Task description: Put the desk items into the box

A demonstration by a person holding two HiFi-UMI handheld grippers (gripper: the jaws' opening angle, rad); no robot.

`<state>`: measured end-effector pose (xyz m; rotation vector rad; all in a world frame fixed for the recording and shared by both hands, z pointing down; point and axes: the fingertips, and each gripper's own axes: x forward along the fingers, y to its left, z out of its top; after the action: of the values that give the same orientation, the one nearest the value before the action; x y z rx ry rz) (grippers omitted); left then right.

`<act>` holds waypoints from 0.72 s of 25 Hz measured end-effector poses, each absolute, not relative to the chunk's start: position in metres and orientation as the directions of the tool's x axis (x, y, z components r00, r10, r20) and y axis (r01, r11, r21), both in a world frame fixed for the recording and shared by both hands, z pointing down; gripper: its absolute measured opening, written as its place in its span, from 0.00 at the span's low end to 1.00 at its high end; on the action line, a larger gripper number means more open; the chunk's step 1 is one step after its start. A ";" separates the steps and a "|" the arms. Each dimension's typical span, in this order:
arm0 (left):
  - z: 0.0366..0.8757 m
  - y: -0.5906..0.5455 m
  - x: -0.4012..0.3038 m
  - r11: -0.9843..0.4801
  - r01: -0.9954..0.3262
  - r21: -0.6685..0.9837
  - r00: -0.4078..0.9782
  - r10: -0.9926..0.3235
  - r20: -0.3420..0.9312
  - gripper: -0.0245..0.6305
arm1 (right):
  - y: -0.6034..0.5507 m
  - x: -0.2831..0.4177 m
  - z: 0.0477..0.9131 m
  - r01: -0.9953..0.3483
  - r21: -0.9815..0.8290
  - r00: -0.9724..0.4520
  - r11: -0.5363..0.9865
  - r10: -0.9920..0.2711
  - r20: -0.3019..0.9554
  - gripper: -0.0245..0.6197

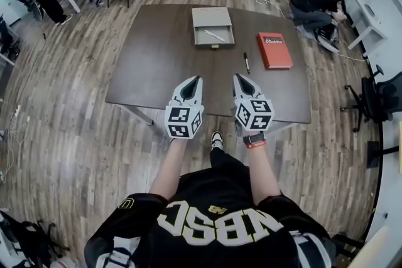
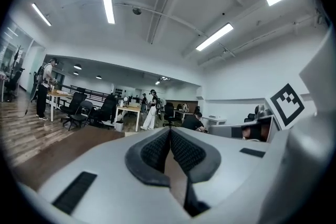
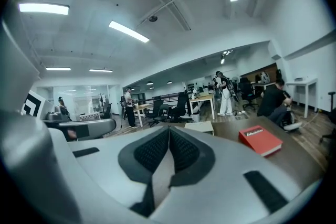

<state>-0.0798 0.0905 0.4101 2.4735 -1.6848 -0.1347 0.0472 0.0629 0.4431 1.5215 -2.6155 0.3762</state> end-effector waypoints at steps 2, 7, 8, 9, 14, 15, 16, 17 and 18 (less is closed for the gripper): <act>0.403 0.059 -0.080 -0.355 -0.922 0.154 0.360 -0.933 -0.001 0.06 | 0.030 0.044 0.440 -0.857 -0.163 -0.514 0.489 -0.835 0.198 0.06; 0.386 -0.016 -0.076 -0.329 -0.932 0.153 0.330 -0.944 -0.016 0.06 | -0.044 0.040 0.425 -0.833 -0.149 -0.553 0.533 -0.812 0.186 0.06; 0.385 -0.028 -0.075 -0.325 -0.933 0.152 0.327 -0.945 -0.014 0.06 | -0.057 0.040 0.423 -0.829 -0.150 -0.559 0.539 -0.808 0.184 0.06; 0.386 -0.040 -0.072 -0.325 -0.934 0.149 0.327 -0.945 -0.009 0.06 | -0.069 0.040 0.422 -0.826 -0.155 -0.563 0.542 -0.806 0.182 0.06; 0.396 -0.083 -0.067 -0.311 -0.938 0.152 0.318 -0.948 0.026 0.06 | -0.117 0.043 0.431 -0.817 -0.180 -0.576 0.548 -0.793 0.198 0.06; 0.400 -0.090 -0.068 -0.301 -0.940 0.160 0.310 -0.950 0.036 0.06 | -0.122 0.044 0.435 -0.814 -0.186 -0.580 0.550 -0.787 0.210 0.06; 0.403 -0.096 -0.068 -0.295 -0.941 0.166 0.307 -0.951 0.048 0.06 | -0.126 0.046 0.441 -0.814 -0.194 -0.581 0.548 -0.783 0.225 0.06; 0.407 -0.101 -0.066 -0.297 -0.940 0.168 0.310 -0.949 0.060 0.06 | -0.129 0.048 0.447 -0.815 -0.201 -0.578 0.543 -0.780 0.240 0.06; 0.411 -0.106 -0.064 -0.305 -0.938 0.166 0.320 -0.945 0.071 0.06 | -0.132 0.051 0.453 -0.818 -0.208 -0.574 0.536 -0.778 0.255 0.06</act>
<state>-0.0642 -0.1065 0.4106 2.4028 -1.7344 -0.0594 0.0510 -0.1323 0.4533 1.3782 -2.6361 0.4621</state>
